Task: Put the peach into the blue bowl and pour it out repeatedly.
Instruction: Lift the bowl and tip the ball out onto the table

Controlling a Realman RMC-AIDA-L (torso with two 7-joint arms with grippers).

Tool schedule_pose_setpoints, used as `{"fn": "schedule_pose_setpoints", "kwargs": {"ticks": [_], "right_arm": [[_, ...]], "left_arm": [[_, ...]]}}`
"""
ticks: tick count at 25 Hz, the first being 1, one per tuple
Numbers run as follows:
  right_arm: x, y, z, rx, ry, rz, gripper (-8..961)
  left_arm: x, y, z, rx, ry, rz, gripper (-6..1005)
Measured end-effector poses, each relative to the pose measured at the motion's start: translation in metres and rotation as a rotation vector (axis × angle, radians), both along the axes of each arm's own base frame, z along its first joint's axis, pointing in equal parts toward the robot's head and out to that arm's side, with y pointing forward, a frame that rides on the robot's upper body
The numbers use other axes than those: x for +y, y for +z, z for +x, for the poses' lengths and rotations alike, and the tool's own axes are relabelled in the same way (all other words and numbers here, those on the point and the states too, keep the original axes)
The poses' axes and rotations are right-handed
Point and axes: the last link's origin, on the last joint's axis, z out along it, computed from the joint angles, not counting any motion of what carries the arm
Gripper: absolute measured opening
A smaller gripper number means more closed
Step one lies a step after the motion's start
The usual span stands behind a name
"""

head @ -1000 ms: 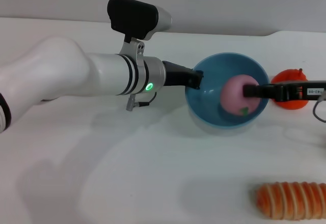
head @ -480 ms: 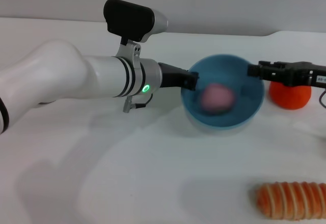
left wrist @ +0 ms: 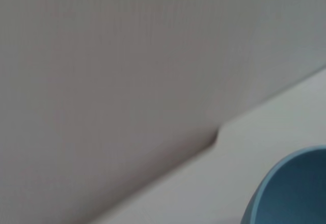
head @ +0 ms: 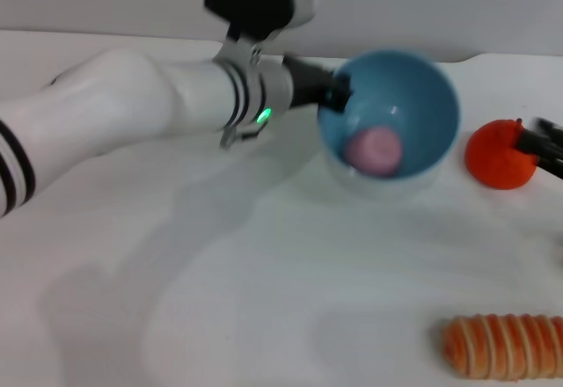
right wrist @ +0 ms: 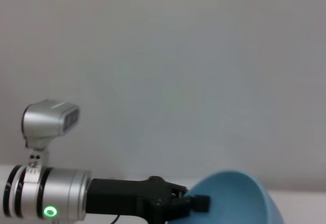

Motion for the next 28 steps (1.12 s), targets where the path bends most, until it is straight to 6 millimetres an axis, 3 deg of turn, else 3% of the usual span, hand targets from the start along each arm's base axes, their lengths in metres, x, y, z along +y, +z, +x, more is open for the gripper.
{"fn": "schedule_pose_setpoints", "kwargs": {"ticks": [6,7,13,22,28], "right_arm": [[-0.055,0.001,0.053,0.067,-0.176,0.238,542],[-0.072,0.001,0.067,0.060,-0.234,0.283,542],[-0.100,0.001,0.088,0.037,-0.341,0.421,542],[-0.102,0.000,0.092,0.030,-0.371,0.505,542],[-0.100,-0.001,0.091,0.038,-0.372,0.509,542]], "left_arm": [[0.016,0.010,0.048,0.102,-0.268,0.107,-1],[0.018,0.011,0.056,0.126,-0.316,0.120,-1],[0.013,0.004,0.083,0.273,-0.569,0.176,-1],[-0.022,-0.024,0.091,0.558,-1.032,0.274,-2],[-0.040,-0.025,0.085,0.646,-1.180,0.392,-1]]}}
